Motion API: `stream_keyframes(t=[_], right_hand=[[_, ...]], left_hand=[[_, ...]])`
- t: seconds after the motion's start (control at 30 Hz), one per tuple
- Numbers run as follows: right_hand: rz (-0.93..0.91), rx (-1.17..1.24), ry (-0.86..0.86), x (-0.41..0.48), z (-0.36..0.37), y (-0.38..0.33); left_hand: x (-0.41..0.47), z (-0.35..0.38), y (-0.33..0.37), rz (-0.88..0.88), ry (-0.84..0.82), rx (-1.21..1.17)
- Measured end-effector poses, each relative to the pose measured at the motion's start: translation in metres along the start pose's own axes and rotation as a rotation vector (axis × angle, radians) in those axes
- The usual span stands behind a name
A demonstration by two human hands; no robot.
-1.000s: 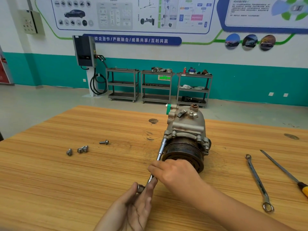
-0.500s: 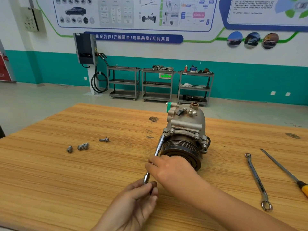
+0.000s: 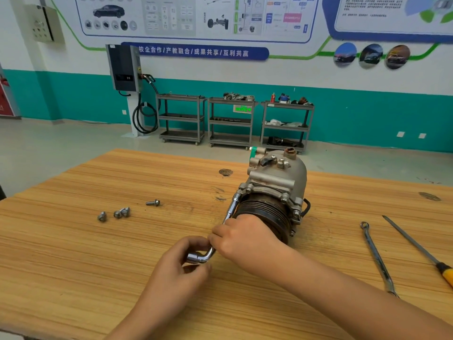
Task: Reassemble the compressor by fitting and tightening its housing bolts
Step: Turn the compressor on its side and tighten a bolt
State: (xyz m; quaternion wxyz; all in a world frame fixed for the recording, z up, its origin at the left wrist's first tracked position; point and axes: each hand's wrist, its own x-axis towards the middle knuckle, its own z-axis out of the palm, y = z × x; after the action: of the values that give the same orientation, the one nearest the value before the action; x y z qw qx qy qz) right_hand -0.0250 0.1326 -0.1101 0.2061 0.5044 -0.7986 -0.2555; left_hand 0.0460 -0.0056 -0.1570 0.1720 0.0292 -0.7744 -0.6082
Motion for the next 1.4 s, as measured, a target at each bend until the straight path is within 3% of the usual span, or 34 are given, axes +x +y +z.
stream_keyframes(t=[0.1, 0.17, 0.23, 0.33, 0.47, 0.5, 0.57, 0.63, 0.73, 0.8, 0.9, 0.97, 1.07, 1.13, 1.23, 1.3, 1.37, 1.4], right_hand=[[0.075, -0.005, 0.057, 0.004, -0.002, 0.000], [0.090, -0.019, 0.080, 0.006, 0.004, -0.003], [0.102, -0.042, 0.128, 0.009, 0.003, -0.006], [0.087, -0.025, 0.214, 0.011, 0.003, -0.008], [0.075, 0.027, 0.193, 0.007, 0.004, -0.006], [0.076, 0.034, 0.154, 0.007, 0.001, -0.004], [0.054, -0.032, 0.073, 0.010, 0.000, 0.000], [0.010, -0.082, 0.043, 0.014, 0.000, 0.002], [-0.039, -0.101, 0.049, 0.014, 0.003, 0.005], [-0.002, -0.045, 0.029, 0.013, 0.002, 0.007], [0.050, -0.028, 0.040, 0.014, 0.003, 0.005], [0.069, -0.020, 0.073, 0.015, 0.002, 0.004], [0.090, 0.032, 0.132, 0.016, -0.003, 0.007], [0.076, 0.004, 0.104, 0.020, -0.003, 0.009], [0.058, 0.006, 0.000, 0.028, 0.002, 0.013], [0.051, 0.015, -0.025, 0.031, 0.002, 0.014], [0.035, 0.030, -0.034, 0.034, 0.002, 0.015], [0.027, 0.033, -0.029, 0.035, 0.003, 0.015]], left_hand=[[0.003, 0.000, 0.005, -0.486, -0.030, -0.652], [0.001, -0.001, 0.010, -0.628, -0.126, -0.774], [0.002, 0.000, 0.012, -0.658, -0.134, -0.766], [0.004, 0.003, 0.010, -0.501, -0.055, -0.570], [0.001, 0.002, -0.014, 0.143, 0.018, 0.389], [-0.001, 0.002, -0.016, 0.246, 0.041, 0.525], [-0.002, 0.004, -0.016, 0.294, 0.060, 0.537], [-0.003, 0.008, -0.014, 0.177, 0.052, 0.321], [-0.001, 0.005, -0.005, -0.350, -0.072, -0.499], [0.003, 0.001, -0.001, -0.611, -0.152, -0.924], [0.012, -0.002, 0.004, -0.754, -0.152, -1.109], [0.014, -0.001, 0.005, -0.719, -0.153, -0.991], [0.015, 0.000, -0.001, -0.527, -0.147, -0.604], [0.017, -0.005, -0.005, -0.290, -0.109, -0.269], [0.024, -0.017, -0.014, 0.213, -0.046, 0.335], [0.027, -0.022, -0.021, 0.403, -0.023, 0.573], [0.027, -0.019, -0.026, 0.324, 0.031, 0.418], [0.027, -0.018, -0.024, 0.146, 0.064, 0.166]])
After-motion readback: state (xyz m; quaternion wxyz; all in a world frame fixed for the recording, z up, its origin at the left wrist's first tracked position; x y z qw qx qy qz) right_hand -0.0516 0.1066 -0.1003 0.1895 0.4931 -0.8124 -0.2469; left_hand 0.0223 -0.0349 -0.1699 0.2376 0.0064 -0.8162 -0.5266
